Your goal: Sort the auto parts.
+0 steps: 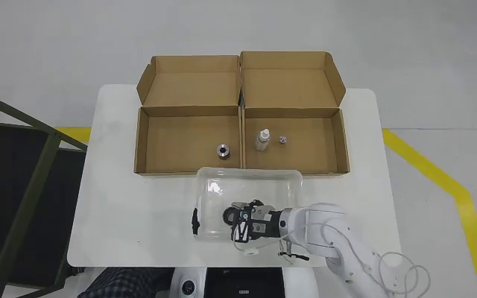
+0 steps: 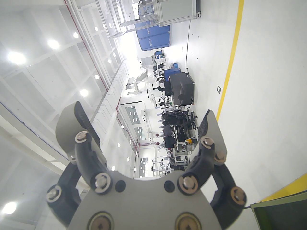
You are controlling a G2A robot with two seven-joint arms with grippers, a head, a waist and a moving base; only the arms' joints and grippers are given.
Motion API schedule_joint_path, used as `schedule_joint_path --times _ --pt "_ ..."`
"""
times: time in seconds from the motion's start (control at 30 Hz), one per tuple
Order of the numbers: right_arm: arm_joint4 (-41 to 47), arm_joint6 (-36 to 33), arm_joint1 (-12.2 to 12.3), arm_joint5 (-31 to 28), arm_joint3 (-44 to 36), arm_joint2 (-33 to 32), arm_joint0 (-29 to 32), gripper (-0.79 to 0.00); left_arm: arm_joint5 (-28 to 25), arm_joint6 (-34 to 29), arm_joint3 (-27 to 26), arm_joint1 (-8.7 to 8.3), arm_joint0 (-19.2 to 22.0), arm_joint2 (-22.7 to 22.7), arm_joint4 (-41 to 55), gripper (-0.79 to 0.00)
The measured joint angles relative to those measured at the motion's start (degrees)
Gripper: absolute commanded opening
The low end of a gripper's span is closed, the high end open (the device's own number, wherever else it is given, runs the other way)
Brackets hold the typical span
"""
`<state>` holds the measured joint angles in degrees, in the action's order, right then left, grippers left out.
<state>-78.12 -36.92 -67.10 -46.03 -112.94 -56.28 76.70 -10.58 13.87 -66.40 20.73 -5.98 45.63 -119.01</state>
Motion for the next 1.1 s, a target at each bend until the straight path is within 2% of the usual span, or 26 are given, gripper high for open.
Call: schedule_joint_path --times 0.2,0.5,0.67,0.8,0.97,1.1 --pt "-0.07 0.11 -0.21 0.49 1.82 2.22 -1.61 -0.203 0.0 0.0 0.0 0.0 0.0 0.0 0.0 0.0" --pt "0.32 0.3 -0.74 2.21 5.33 4.98 -4.61 -0.209 0.0 0.0 0.0 0.0 0.0 0.0 0.0 0.0" --pt "0.83 0.19 -1.1 3.03 7.22 6.44 -6.41 -0.265 0.0 0.0 0.0 0.0 0.0 0.0 0.0 0.0" --pt "1.25 -0.12 -1.32 3.51 8.58 7.34 -7.51 -0.379 0.0 0.0 0.0 0.0 0.0 0.0 0.0 0.0" --pt "1.98 -0.36 -1.47 3.75 9.8 8.04 -8.46 -0.453 0.0 0.0 0.0 0.0 0.0 0.0 0.0 0.0" --pt "2.88 0.22 -1.49 3.54 10.24 8.17 -8.91 -0.566 0.0 0.0 0.0 0.0 0.0 0.0 0.0 0.0"
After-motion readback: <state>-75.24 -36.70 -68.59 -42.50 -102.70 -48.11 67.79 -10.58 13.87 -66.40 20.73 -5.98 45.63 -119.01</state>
